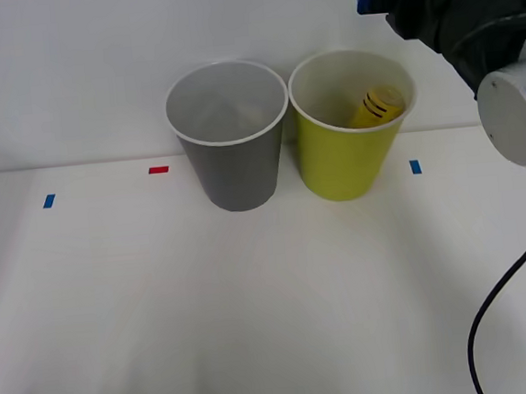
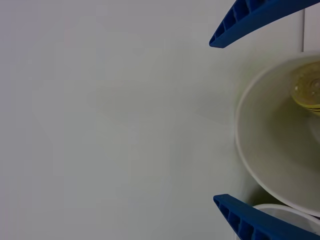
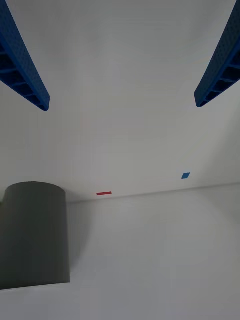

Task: Put cans in the gray bin and PET bottles in the light green bin.

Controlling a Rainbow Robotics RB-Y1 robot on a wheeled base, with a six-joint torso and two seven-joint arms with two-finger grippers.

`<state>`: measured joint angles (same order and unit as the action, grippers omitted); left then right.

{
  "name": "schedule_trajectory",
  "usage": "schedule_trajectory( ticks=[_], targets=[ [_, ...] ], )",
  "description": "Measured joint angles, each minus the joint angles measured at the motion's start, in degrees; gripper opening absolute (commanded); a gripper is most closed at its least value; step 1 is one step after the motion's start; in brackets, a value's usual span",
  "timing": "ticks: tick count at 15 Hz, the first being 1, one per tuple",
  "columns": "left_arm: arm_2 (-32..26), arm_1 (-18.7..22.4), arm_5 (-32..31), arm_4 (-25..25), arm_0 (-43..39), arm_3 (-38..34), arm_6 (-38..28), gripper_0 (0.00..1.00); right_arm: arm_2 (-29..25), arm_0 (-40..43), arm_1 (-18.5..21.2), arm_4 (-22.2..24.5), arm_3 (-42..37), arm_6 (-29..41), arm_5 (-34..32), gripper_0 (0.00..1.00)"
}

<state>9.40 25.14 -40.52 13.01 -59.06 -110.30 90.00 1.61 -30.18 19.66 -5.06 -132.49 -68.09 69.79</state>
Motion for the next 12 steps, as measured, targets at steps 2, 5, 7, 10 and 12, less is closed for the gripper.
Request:
schedule_trajectory(
  ticks=[2,5,7,10,12],
  targets=[
    [0.0,0.0,0.0,0.0,0.0,0.0,0.0,1.0,-0.02,5.46,0.08,-0.3,-6.76,0.23,0.25,1.0],
    [0.0,0.0,0.0,0.0,0.0,0.0,0.0,1.0,-0.01,14.51,-0.32,-0.25,-15.46,0.52,-0.14,1.0],
    [0.0,0.0,0.0,0.0,0.0,0.0,0.0,1.0,0.02,20.37,-0.77,-0.16,-17.31,0.29,-0.41,1.0],
    [0.0,0.0,0.0,0.0,0.0,0.0,0.0,1.0,0.04,27.38,-2.63,-0.1,-17.5,-0.44,-0.65,1.0],
    [0.0,0.0,0.0,0.0,0.0,0.0,0.0,1.0,0.22,30.96,-5.84,-0.21,-17.51,-1.35,-2.93,1.0]
  ],
)
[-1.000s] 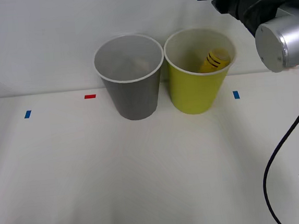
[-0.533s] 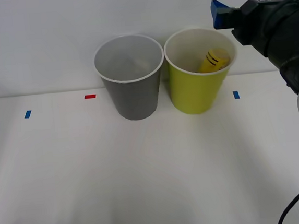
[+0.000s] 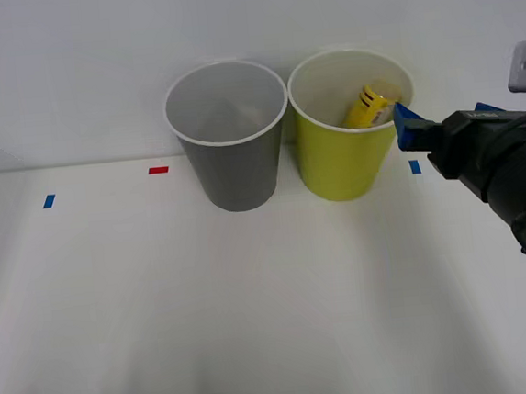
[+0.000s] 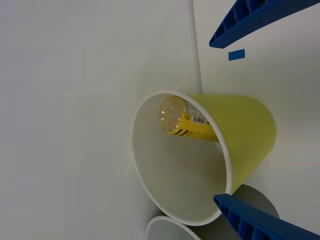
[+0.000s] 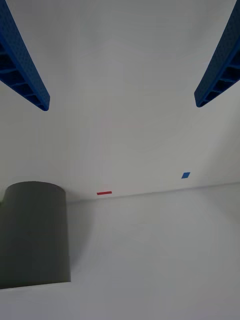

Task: Put cans in the gray bin and PET bottles in the light green bin.

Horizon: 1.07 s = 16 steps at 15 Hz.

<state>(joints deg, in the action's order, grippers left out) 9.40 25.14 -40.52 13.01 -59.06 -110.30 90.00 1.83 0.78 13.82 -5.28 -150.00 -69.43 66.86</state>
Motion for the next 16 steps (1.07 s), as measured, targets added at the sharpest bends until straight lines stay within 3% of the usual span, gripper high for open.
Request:
schedule_trajectory(
  ticks=[5,6,10,16],
  targets=[
    [0.0,0.0,0.0,0.0,0.0,0.0,0.0,1.0,0.63,4.37,-2.33,-0.24,0.0,-1.55,-0.01,1.0],
    [0.0,0.0,0.0,0.0,0.0,0.0,0.0,1.0,0.93,6.13,-2.13,-0.28,-0.01,-1.73,-3.33,1.0],
    [0.0,0.0,0.0,0.0,0.0,0.0,0.0,1.0,3.78,18.77,1.64,1.34,-0.01,-2.46,-27.45,1.0],
    [0.0,0.0,0.0,0.0,0.0,0.0,0.0,1.0,7.85,30.18,3.55,7.18,2.02,-5.09,-48.72,1.0]
  ],
)
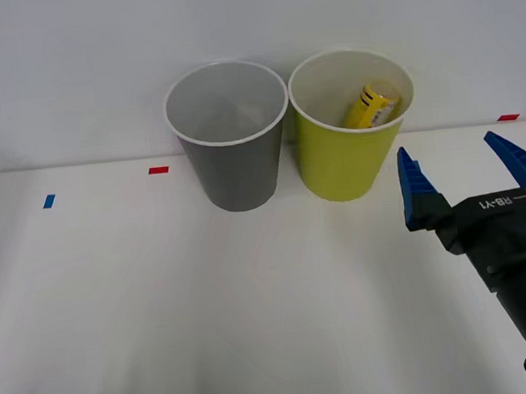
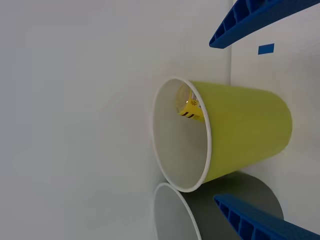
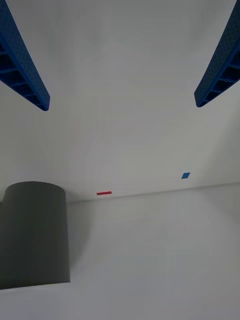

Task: Put cans in the gray bin and PET bottles in the light green bin.

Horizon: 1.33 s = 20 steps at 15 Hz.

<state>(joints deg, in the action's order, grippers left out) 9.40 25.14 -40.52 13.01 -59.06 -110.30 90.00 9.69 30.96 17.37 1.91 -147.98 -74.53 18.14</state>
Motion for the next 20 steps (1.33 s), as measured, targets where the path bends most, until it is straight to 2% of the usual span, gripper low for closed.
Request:
schedule_trajectory(
  ticks=[2,6,10,11,14,16,20],
  targets=[
    [0.0,0.0,0.0,0.0,0.0,0.0,0.0,1.0,0.14,1.66,0.02,1.87,1.4,-0.12,-1.48,1.0],
    [0.0,0.0,0.0,0.0,0.0,0.0,0.0,1.0,0.43,5.54,-1.46,2.79,2.5,-0.45,-4.75,1.0],
    [0.0,0.0,0.0,0.0,0.0,0.0,0.0,1.0,0.5,7.57,-1.95,2.46,10.47,-2.17,-18.06,1.0],
    [0.0,0.0,0.0,0.0,0.0,0.0,0.0,1.0,0.5,8.25,-2.11,2.07,11.94,-4.92,-20.5,1.0],
    [0.0,0.0,0.0,0.0,0.0,0.0,0.0,1.0,0.55,13.31,-2.53,-3.58,14.08,-14.27,-25.76,1.0],
    [0.0,0.0,0.0,0.0,0.0,0.0,0.0,1.0,0.96,15.11,-2.45,-7.3,18.16,-19.28,-31.42,1.0],
    [0.0,0.0,0.0,0.0,0.0,0.0,0.0,1.0,2.9,19.39,-2.0,-9.49,21.12,-19.38,-35.5,1.0]
  ],
)
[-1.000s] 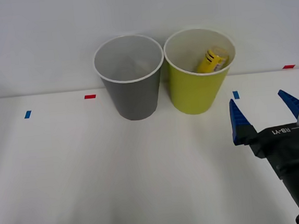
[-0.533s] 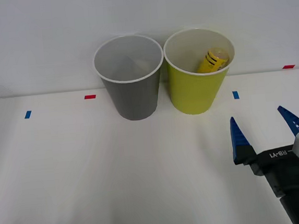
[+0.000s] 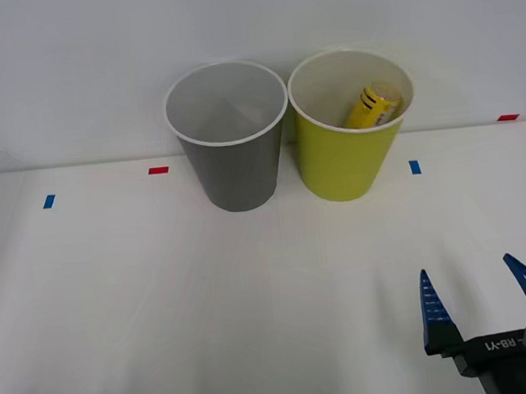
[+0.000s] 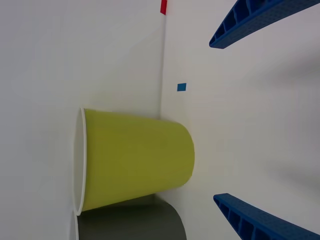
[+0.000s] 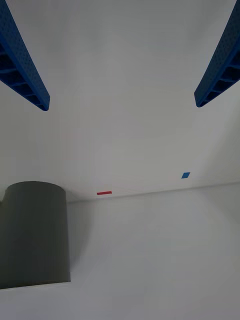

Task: Put cans in the gray bin and PET bottles in the light green bin.

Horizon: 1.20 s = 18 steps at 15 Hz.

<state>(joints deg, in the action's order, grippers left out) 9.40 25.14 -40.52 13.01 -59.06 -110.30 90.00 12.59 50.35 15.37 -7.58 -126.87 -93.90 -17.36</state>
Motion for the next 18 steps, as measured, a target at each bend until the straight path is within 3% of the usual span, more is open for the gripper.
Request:
schedule_trajectory(
  ticks=[4,8,18],
  targets=[
    [0.0,0.0,0.0,0.0,0.0,0.0,0.0,1.0,1.72,5.9,2.11,-0.34,1.24,1.41,-6.45,1.0],
    [0.0,0.0,0.0,0.0,0.0,0.0,0.0,1.0,3.07,6.96,5.27,-0.43,9.04,4.62,-14.49,1.0],
    [0.0,0.0,0.0,0.0,0.0,0.0,0.0,1.0,5.09,7.39,5.48,-0.94,11.46,6.0,-17.63,1.0]
  ],
)
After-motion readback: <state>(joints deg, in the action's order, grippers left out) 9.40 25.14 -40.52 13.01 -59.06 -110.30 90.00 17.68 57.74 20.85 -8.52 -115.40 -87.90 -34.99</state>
